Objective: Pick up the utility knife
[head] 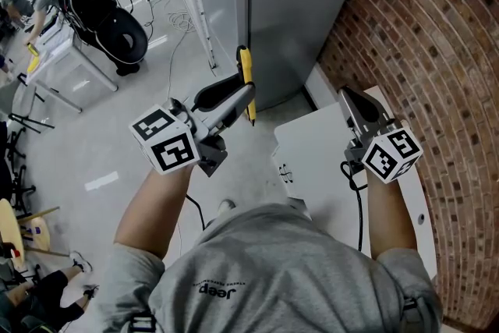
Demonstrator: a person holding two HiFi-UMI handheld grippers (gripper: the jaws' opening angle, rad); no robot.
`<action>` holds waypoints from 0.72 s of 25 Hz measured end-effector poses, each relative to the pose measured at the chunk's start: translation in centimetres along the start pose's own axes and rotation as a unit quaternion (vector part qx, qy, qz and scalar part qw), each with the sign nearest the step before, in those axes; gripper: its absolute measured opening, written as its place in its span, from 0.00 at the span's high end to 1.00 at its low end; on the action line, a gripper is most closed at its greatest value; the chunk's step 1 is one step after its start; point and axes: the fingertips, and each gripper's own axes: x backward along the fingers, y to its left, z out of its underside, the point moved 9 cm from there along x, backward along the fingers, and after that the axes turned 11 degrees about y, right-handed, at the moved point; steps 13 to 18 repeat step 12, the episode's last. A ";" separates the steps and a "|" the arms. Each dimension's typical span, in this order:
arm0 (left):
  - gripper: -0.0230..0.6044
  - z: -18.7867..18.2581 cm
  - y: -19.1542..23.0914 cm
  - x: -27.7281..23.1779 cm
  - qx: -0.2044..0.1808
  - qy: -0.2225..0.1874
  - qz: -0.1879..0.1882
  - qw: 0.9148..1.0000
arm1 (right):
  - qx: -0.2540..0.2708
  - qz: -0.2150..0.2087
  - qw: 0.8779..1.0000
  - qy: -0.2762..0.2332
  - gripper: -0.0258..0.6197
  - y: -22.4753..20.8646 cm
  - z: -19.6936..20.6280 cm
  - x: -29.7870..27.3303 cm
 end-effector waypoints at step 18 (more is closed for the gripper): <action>0.78 -0.2 -0.3 0.1 -0.001 0.000 0.001 1.000 | 0.003 -0.003 1.000 0.000 0.95 0.1 -0.1 0.2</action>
